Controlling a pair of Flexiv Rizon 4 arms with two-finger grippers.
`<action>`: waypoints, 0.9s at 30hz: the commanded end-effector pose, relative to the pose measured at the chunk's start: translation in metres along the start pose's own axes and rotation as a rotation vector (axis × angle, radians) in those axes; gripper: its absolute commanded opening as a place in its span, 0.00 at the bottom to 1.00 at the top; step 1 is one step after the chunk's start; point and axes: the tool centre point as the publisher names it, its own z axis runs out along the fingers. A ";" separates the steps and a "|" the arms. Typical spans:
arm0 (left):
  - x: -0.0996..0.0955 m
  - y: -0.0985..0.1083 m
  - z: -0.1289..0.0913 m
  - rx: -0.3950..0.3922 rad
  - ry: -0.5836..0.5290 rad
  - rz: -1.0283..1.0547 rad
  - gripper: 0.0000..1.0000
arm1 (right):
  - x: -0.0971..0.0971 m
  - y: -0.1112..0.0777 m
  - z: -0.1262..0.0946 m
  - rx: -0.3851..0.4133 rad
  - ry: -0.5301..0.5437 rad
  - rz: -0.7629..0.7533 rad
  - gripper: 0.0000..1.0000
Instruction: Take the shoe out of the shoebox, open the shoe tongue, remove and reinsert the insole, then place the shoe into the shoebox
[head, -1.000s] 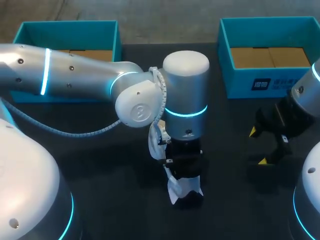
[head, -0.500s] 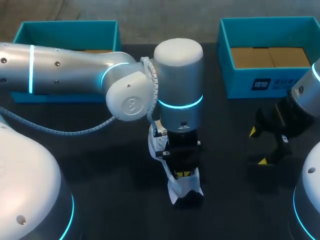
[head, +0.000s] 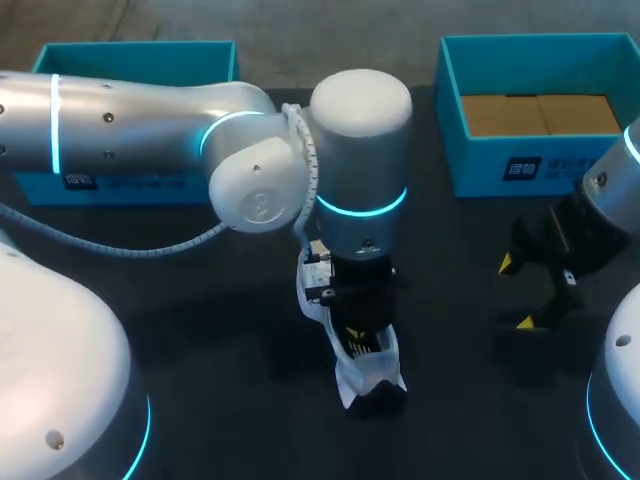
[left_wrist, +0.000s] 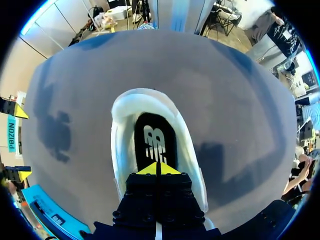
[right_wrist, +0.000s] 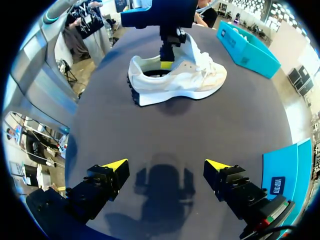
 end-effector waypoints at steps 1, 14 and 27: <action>-0.008 -0.001 -0.002 -0.023 0.030 -0.017 0.00 | 0.001 0.000 0.001 0.003 -0.002 0.001 1.00; 0.002 0.011 -0.008 -0.011 0.020 -0.100 0.75 | 0.001 0.000 0.001 0.003 -0.002 0.001 1.00; 0.017 0.006 -0.014 0.004 0.011 -0.171 0.79 | 0.001 0.000 0.001 0.003 -0.002 0.001 1.00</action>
